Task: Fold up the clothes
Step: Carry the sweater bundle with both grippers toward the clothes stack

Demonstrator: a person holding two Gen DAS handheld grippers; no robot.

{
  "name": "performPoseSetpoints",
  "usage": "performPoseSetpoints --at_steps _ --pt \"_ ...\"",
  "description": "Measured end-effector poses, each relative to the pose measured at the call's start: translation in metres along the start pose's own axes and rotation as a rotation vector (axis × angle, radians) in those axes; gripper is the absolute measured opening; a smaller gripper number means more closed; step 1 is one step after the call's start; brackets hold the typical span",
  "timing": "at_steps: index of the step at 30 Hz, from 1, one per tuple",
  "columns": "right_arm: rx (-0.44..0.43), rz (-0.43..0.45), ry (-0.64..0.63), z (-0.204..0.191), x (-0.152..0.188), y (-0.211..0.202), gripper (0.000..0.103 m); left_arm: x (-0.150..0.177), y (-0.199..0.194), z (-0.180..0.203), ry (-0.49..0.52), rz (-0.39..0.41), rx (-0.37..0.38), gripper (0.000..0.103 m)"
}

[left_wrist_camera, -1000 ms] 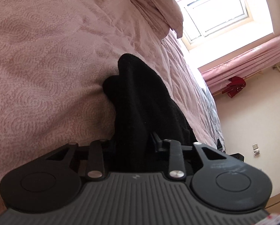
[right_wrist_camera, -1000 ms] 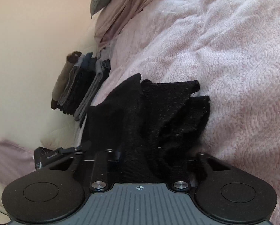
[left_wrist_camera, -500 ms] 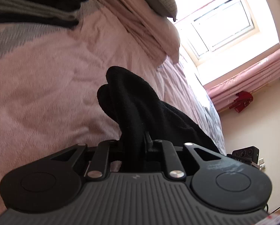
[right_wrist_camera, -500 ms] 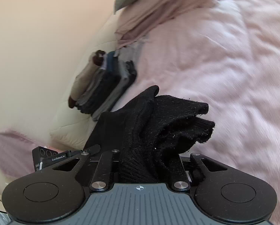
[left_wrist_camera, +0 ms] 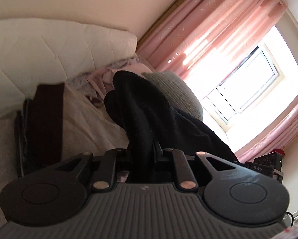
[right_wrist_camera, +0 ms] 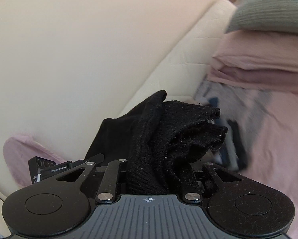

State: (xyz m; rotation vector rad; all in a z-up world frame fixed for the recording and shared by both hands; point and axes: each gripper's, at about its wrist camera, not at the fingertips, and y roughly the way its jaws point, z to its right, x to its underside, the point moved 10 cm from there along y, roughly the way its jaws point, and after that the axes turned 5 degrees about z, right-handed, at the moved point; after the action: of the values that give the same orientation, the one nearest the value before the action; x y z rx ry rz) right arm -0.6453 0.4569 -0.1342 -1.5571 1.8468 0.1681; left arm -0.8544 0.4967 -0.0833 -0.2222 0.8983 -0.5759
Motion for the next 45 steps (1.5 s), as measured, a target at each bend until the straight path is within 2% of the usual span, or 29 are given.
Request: performPoseSetpoints --at_steps 5,8,11,15,18,21,22,23,27,28,29,31,33,35,37,38,39,41,43,45 --pt "-0.004 -0.047 -0.013 0.007 -0.038 0.095 0.016 -0.063 0.032 -0.053 -0.019 0.034 -0.064 0.013" --pt "0.016 -0.076 0.004 0.022 -0.042 0.131 0.016 -0.074 0.053 -0.085 -0.051 0.018 -0.095 0.013" --pt "0.035 -0.104 0.020 0.042 -0.040 0.154 0.016 -0.068 0.070 -0.109 -0.080 -0.012 -0.111 0.012" --pt "0.052 -0.121 0.033 0.073 -0.032 0.173 0.016 -0.050 0.079 -0.135 -0.106 -0.038 -0.117 0.012" --pt "0.064 -0.111 0.024 0.090 -0.025 0.181 0.017 -0.043 0.088 -0.146 -0.081 -0.032 -0.117 0.013" --pt "0.155 -0.094 -0.024 0.109 -0.016 0.184 0.030 -0.036 0.092 -0.155 -0.060 -0.023 -0.098 0.018" --pt "0.184 -0.079 -0.036 0.114 -0.016 0.184 0.041 -0.034 0.093 -0.158 -0.065 -0.022 -0.095 0.020" --pt "0.192 -0.049 -0.039 0.116 -0.017 0.180 0.043 -0.033 0.091 -0.161 -0.071 -0.014 -0.094 0.022" --pt "0.097 0.053 0.070 0.113 -0.032 0.166 0.043 -0.039 0.082 -0.164 -0.120 0.026 -0.082 0.025" --pt "0.121 0.049 0.060 0.116 -0.034 0.168 0.043 -0.043 0.080 -0.166 -0.136 0.039 -0.084 0.025" --pt "0.201 0.031 0.020 0.122 -0.033 0.171 0.043 -0.047 0.079 -0.167 -0.139 0.052 -0.095 0.025" --pt "0.410 0.011 -0.104 0.132 -0.033 0.174 0.043 -0.054 0.074 -0.174 -0.131 0.067 -0.169 0.026" --pt "0.528 0.088 -0.220 0.120 -0.042 0.165 0.048 -0.064 0.065 -0.172 -0.102 0.095 -0.233 0.026" --pt "0.621 0.179 -0.386 0.094 -0.053 0.159 0.050 -0.078 0.055 -0.155 -0.012 0.130 -0.304 0.025" --pt "0.587 0.243 -0.471 0.064 -0.061 0.161 0.050 -0.091 0.053 -0.129 0.045 0.160 -0.337 0.025" --pt "0.539 0.250 -0.491 0.050 -0.060 0.167 0.050 -0.095 0.057 -0.113 0.063 0.177 -0.312 0.025" --pt "0.511 0.236 -0.496 0.042 -0.057 0.176 0.050 -0.096 0.063 -0.099 0.082 0.183 -0.296 0.025" --pt "0.492 0.201 -0.491 0.038 -0.049 0.196 0.050 -0.091 0.083 -0.082 0.136 0.158 -0.312 0.026" --pt "0.496 0.160 -0.480 0.042 -0.033 0.215 0.050 -0.080 0.107 -0.088 0.144 0.121 -0.353 0.026" --pt "0.516 0.112 -0.473 0.052 -0.020 0.233 0.050 -0.067 0.128 -0.112 0.127 0.094 -0.418 0.024"
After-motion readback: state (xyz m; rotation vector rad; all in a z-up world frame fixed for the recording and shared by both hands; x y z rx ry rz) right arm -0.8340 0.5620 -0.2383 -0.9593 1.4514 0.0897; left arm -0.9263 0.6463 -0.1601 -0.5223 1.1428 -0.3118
